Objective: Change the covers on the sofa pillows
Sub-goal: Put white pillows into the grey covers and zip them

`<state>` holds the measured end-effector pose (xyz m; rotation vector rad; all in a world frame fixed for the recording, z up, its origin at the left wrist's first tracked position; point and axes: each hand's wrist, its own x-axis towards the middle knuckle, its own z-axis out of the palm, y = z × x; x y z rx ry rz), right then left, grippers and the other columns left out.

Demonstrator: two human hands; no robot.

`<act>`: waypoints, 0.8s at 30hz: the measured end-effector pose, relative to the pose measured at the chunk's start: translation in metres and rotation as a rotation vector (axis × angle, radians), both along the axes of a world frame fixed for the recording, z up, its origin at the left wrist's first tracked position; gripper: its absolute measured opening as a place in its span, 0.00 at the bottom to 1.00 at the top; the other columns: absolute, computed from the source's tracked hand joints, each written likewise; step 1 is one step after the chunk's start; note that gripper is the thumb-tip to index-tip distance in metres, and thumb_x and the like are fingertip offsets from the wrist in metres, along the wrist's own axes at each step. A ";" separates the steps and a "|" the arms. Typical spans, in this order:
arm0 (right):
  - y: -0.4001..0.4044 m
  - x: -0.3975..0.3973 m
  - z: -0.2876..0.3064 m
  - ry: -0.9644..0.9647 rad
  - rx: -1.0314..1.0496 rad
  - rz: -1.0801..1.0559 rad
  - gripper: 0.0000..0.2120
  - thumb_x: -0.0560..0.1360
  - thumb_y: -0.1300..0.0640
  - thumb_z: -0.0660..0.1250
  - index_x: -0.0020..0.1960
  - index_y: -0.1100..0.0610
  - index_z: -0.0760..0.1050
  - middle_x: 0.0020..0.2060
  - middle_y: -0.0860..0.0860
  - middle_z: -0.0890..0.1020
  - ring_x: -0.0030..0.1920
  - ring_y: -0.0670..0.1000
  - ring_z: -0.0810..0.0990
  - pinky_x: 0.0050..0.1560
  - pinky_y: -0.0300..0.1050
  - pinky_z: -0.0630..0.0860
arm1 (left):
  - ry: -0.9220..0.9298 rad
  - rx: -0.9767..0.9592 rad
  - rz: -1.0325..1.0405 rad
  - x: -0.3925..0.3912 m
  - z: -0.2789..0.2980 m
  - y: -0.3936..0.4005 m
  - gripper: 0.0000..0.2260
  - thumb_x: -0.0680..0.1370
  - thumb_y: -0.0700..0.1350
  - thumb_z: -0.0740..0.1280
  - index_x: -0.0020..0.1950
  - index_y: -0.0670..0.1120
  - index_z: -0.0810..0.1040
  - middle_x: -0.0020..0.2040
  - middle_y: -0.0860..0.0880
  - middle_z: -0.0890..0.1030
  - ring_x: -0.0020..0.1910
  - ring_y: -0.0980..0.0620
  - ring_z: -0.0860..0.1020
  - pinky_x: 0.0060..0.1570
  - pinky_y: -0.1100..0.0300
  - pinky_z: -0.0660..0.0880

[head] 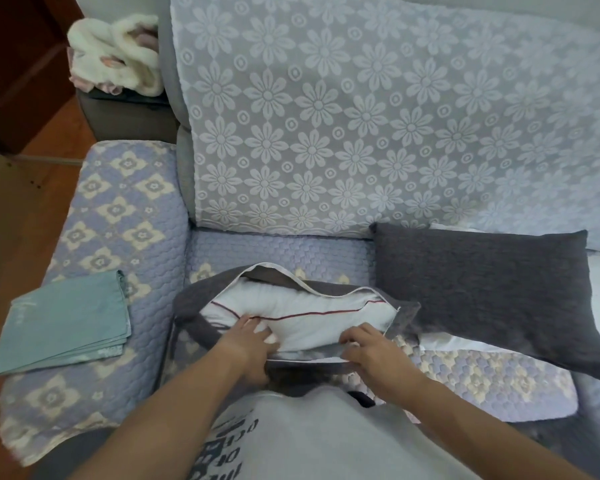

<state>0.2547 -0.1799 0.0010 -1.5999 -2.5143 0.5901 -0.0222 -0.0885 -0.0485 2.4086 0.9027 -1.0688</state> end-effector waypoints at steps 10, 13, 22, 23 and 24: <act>0.033 -0.015 -0.038 -0.273 -0.187 -0.066 0.16 0.81 0.46 0.60 0.49 0.53 0.84 0.64 0.54 0.76 0.61 0.59 0.75 0.64 0.53 0.73 | -0.139 0.016 -0.043 -0.031 0.023 -0.025 0.18 0.77 0.54 0.58 0.55 0.49 0.83 0.57 0.47 0.82 0.62 0.43 0.74 0.68 0.47 0.64; 0.028 -0.025 -0.049 -0.279 -0.201 0.022 0.27 0.81 0.43 0.44 0.51 0.52 0.81 0.56 0.50 0.77 0.56 0.57 0.77 0.57 0.53 0.74 | -0.198 0.124 0.029 -0.042 0.041 -0.036 0.11 0.78 0.47 0.59 0.49 0.47 0.80 0.48 0.44 0.82 0.50 0.41 0.78 0.49 0.49 0.68; -0.012 -0.011 -0.039 -0.218 -0.121 -0.056 0.16 0.73 0.41 0.62 0.37 0.53 0.75 0.39 0.48 0.77 0.34 0.51 0.79 0.32 0.44 0.72 | -0.385 0.614 0.061 -0.119 0.046 -0.034 0.07 0.68 0.41 0.73 0.41 0.48 0.77 0.49 0.44 0.78 0.49 0.41 0.76 0.49 0.48 0.73; -0.015 -0.013 -0.040 -0.215 -0.135 -0.056 0.17 0.73 0.40 0.61 0.38 0.53 0.75 0.42 0.48 0.75 0.35 0.51 0.79 0.33 0.44 0.71 | -0.408 0.631 0.022 -0.119 0.047 -0.035 0.06 0.69 0.39 0.71 0.41 0.48 0.77 0.57 0.41 0.78 0.57 0.38 0.76 0.58 0.45 0.72; -0.018 -0.015 -0.040 -0.212 -0.155 -0.065 0.16 0.73 0.41 0.62 0.40 0.54 0.76 0.46 0.48 0.73 0.39 0.51 0.78 0.35 0.44 0.70 | -0.412 0.618 0.010 -0.116 0.049 -0.035 0.05 0.69 0.38 0.70 0.41 0.48 0.77 0.66 0.39 0.76 0.66 0.35 0.73 0.66 0.40 0.69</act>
